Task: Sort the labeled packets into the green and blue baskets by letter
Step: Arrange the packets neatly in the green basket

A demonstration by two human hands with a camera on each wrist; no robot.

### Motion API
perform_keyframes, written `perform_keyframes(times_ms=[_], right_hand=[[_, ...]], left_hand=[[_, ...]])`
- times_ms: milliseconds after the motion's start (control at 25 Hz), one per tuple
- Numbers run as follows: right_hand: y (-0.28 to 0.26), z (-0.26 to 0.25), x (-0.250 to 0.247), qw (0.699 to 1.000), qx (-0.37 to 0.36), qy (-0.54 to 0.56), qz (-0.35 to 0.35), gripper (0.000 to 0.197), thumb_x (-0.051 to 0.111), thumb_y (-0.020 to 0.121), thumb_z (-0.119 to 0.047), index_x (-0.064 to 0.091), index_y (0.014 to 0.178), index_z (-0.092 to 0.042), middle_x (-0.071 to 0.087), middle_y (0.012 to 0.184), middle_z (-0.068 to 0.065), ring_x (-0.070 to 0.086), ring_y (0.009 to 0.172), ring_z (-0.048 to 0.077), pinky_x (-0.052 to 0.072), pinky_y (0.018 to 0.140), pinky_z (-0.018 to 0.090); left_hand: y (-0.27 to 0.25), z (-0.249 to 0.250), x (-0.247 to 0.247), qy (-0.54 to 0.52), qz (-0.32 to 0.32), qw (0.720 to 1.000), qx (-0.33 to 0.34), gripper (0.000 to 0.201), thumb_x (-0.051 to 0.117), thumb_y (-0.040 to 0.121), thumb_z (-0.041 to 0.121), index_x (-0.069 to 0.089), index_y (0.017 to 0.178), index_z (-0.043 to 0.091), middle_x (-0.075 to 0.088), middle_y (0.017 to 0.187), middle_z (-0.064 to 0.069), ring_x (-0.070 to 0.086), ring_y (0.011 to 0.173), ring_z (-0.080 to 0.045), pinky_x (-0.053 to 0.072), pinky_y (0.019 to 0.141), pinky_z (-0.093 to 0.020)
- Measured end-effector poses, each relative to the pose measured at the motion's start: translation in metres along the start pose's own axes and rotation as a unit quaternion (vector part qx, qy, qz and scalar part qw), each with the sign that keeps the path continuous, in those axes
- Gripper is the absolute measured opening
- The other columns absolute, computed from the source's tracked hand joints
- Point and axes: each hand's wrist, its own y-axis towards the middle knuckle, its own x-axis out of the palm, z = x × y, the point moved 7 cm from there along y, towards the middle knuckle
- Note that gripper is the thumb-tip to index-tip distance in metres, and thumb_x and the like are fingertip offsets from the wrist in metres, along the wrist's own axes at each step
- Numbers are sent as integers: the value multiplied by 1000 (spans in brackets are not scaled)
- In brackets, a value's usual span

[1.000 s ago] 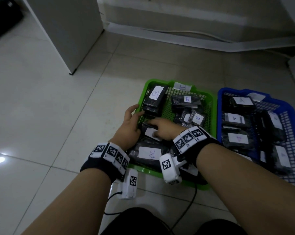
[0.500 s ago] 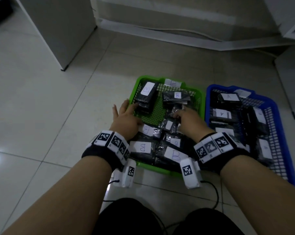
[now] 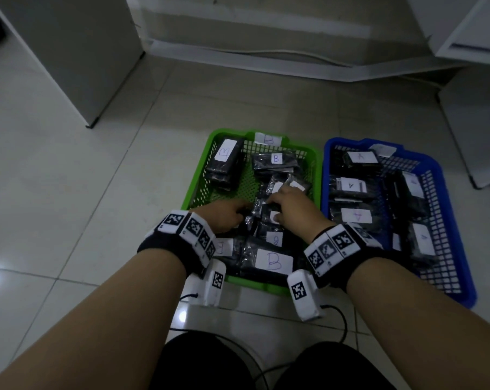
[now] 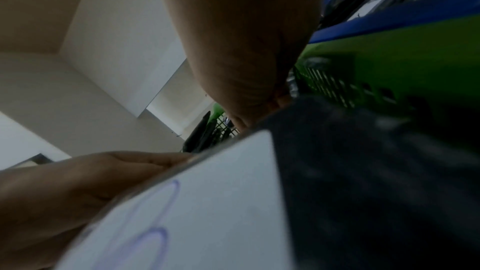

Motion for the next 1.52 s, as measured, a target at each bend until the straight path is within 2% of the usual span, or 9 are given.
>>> perform_keyframes(times_ms=[200, 360, 520, 600, 680, 840, 1040, 1400, 1520], right_hand=[[-8, 22, -42, 988, 39, -29, 146, 26, 62, 83, -8, 63, 108, -17, 50, 113, 5, 45, 113, 25, 37, 97, 37], [-8, 31, -36, 995, 27, -69, 68, 34, 62, 81, -2, 56, 111, -16, 52, 117, 5, 51, 111, 27, 30, 105, 39], [-29, 23, -42, 990, 39, 57, 126, 16, 63, 82, -6, 66, 90, -19, 53, 98, 0, 53, 101, 22, 43, 91, 35], [-44, 10, -35, 992, 22, 82, 96, 7, 67, 82, -18, 67, 84, -25, 60, 92, -7, 57, 97, 17, 42, 96, 39], [-56, -3, -22, 999, -5, 1, 43, 10, 69, 81, -26, 65, 90, -28, 65, 97, -8, 56, 100, 16, 36, 100, 38], [-58, -1, -13, 987, 10, -157, 31, 18, 67, 82, -23, 61, 98, -21, 66, 103, 1, 50, 106, 23, 32, 98, 36], [-52, 0, -12, 993, 26, -111, 37, 26, 67, 81, -38, 60, 104, -25, 64, 107, -1, 50, 109, 22, 27, 100, 37], [-48, 2, -11, 985, 35, -166, 25, 22, 53, 88, -9, 63, 107, -13, 62, 109, 9, 47, 112, 27, 34, 101, 38], [-53, 0, -14, 986, 29, -155, 47, 23, 52, 90, -10, 67, 108, -13, 58, 109, 7, 43, 111, 25, 37, 92, 33]], left_hand=[[13, 9, -1, 20, -52, 998, -23, 52, 39, 98, 21, 25, 147, 26, 32, 152, -10, 35, 136, -27, 28, 112, -33], [12, 12, -1, 34, -35, 998, -25, 50, 40, 98, 23, 29, 146, 28, 34, 150, -11, 37, 135, -28, 29, 112, -34], [-6, 15, -14, -38, 70, 996, 31, 29, 49, 96, 24, 60, 123, 22, 52, 129, -7, 52, 116, -22, 39, 99, -26], [-15, 15, -8, -46, 65, 996, 42, 26, 50, 95, 28, 64, 117, 20, 61, 121, -4, 56, 111, -19, 40, 95, -25], [-26, 14, 1, -37, 53, 997, 53, 26, 53, 94, 29, 65, 116, 22, 63, 119, 0, 56, 110, -16, 40, 93, -23], [-50, 14, 14, -37, 28, 997, 69, 26, 55, 93, 31, 65, 117, 27, 61, 119, 5, 55, 110, -11, 39, 98, -22], [-55, 10, 22, -18, 18, 998, 63, 29, 55, 93, 34, 61, 121, 31, 59, 125, 6, 53, 115, -11, 39, 102, -27], [-51, 10, 22, -16, 26, 997, 68, 29, 57, 92, 32, 63, 120, 28, 57, 120, 6, 52, 111, -10, 38, 100, -24], [-52, -4, 5, -6, 154, 987, 48, 30, 61, 88, 38, 66, 115, 26, 48, 131, -4, 44, 123, -20, 35, 109, -40]])
